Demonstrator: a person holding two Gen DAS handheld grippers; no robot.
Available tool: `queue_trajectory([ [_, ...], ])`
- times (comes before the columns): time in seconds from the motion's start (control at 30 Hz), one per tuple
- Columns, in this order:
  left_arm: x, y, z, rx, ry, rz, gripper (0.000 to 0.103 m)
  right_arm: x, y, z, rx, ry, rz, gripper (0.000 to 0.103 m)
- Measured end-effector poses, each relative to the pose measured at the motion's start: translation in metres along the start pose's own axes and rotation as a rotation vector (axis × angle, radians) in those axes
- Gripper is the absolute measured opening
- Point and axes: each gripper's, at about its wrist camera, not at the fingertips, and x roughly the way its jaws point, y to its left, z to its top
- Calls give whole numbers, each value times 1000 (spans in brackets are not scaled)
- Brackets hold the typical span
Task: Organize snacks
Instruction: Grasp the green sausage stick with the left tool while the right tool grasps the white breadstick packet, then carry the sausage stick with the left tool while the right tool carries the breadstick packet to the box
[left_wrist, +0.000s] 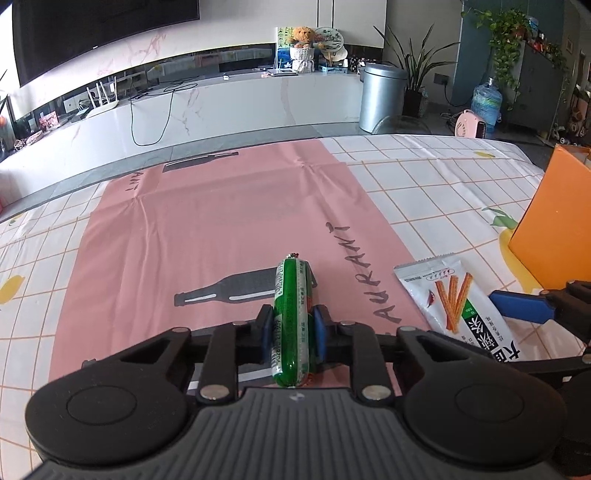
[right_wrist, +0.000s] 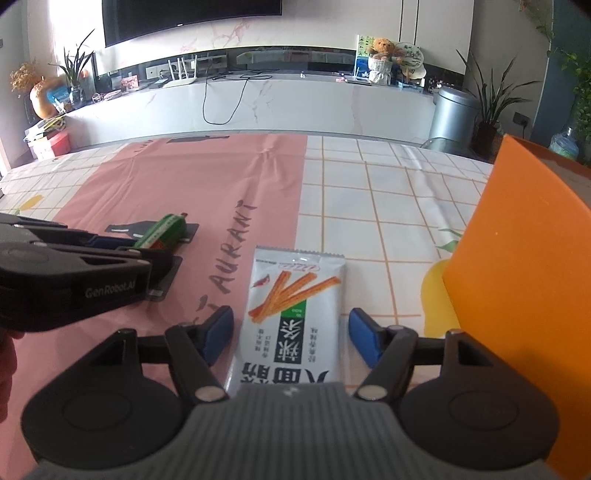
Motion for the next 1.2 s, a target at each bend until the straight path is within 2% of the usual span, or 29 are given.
queue_trajectory([
  [0.03,0,1,0,-5,1,-2,25,-1,1,0,-4,-2,0,54],
  [0.1,-1,1,0,-14,9,-2,25,-1,2,1,-13,7,1,50],
  [0.27,-11,4,-1,-73,45,-21,25,-5,0,6,-8,51,32,47],
  [0.43,-40,0,-3,-131,50,-55,25,-26,-7,7,21,63,65,46],
  [0.73,-115,-25,3,-177,25,-113,25,-108,-21,9,10,38,136,46],
  [0.87,-145,-45,7,-156,35,-140,25,-148,-32,8,-7,35,153,46],
  [1.03,-178,-77,13,-124,29,-185,25,-203,-55,5,-22,-12,165,46],
  [1.2,-206,-116,21,-74,19,-269,25,-253,-86,1,-43,-50,175,46],
])
